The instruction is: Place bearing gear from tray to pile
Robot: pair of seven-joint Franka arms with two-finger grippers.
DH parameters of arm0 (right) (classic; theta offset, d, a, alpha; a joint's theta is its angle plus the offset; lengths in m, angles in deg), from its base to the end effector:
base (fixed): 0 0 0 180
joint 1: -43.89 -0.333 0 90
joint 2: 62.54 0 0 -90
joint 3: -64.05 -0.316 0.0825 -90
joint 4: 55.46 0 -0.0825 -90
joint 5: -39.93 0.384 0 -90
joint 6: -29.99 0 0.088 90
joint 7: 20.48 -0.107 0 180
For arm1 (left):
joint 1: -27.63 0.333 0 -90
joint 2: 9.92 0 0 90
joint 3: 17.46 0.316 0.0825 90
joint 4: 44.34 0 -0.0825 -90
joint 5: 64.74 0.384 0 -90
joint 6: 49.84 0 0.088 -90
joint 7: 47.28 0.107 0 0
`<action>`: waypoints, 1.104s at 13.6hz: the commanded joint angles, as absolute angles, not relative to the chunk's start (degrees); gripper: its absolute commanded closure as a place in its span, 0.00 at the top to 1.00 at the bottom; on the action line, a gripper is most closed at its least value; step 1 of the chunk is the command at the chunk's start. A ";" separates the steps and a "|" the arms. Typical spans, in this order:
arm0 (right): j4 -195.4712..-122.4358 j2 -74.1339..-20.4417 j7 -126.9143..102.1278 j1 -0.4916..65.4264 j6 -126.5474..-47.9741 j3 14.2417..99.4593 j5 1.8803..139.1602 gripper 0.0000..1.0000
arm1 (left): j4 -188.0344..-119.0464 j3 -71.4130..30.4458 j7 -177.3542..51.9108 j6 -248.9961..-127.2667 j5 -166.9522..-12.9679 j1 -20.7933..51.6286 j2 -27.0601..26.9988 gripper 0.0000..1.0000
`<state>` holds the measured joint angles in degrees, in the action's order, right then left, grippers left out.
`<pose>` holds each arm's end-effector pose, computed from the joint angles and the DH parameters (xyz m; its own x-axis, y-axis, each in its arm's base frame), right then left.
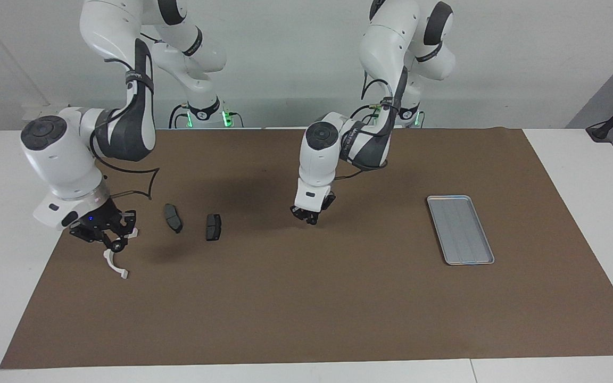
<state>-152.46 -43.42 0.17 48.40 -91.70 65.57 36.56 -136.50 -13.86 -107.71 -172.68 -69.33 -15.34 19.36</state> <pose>0.6568 -0.0704 0.4118 0.9564 0.2840 0.0682 0.2775 -0.9564 0.0914 0.5260 -0.4432 0.3341 0.9203 0.3906 -0.0204 0.3911 -0.9195 0.0404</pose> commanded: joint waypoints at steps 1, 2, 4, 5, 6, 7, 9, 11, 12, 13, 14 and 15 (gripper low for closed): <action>-157.50 -45.84 -0.52 47.85 -93.67 65.02 37.03 0.00 | -139.69 -12.71 -107.92 -174.11 -70.54 -17.01 18.13 0.01; -158.64 -45.76 -1.31 46.89 -95.76 65.02 37.03 0.00 | -140.57 -12.80 -108.01 -174.37 -70.54 -17.01 17.86 0.02; -161.19 -45.75 -2.55 46.53 -99.38 65.02 37.03 0.00 | -141.46 -12.88 -108.01 -174.46 -70.54 -17.01 17.60 0.02; -161.89 -45.49 -2.98 46.35 -100.00 65.02 37.03 0.00 | -142.68 -12.89 -108.27 -175.51 -70.62 -17.01 17.16 0.03; -162.07 -45.23 -3.51 46.35 -100.35 65.02 37.03 0.00 | -144.52 -12.89 -108.54 -177.61 -70.54 -17.01 16.89 0.03; -162.69 -44.88 -3.86 46.35 -100.53 65.02 37.03 0.00 | -145.76 -12.89 -108.63 -178.76 -70.54 -17.01 16.46 0.03; -163.56 -43.91 -3.35 46.44 -103.67 65.02 37.03 0.00 | -145.86 -12.89 -108.80 -178.86 -70.62 -17.10 16.45 0.05; -165.23 -43.73 -3.08 46.53 -106.24 65.02 37.03 0.00 | -145.86 -12.89 -108.80 -178.95 -70.62 -17.10 16.45 0.15; -165.33 -43.56 -3.08 46.53 -106.42 65.02 37.03 0.00 | -145.77 -12.89 -108.80 -178.95 -70.62 -17.10 16.45 0.40; -165.33 -43.21 -2.99 46.62 -106.51 65.02 37.03 0.00 | -145.33 -12.89 -108.80 -178.43 -70.62 -17.01 16.45 0.87; -165.33 -42.86 -2.99 46.70 -106.51 65.02 37.03 0.00 | -145.24 -12.80 -108.80 -177.98 -70.62 -16.93 16.45 1.00; -165.33 -42.51 -2.99 46.70 -106.60 65.02 37.03 0.00 | -144.98 -12.62 -108.89 -177.28 -70.62 -16.93 16.45 1.00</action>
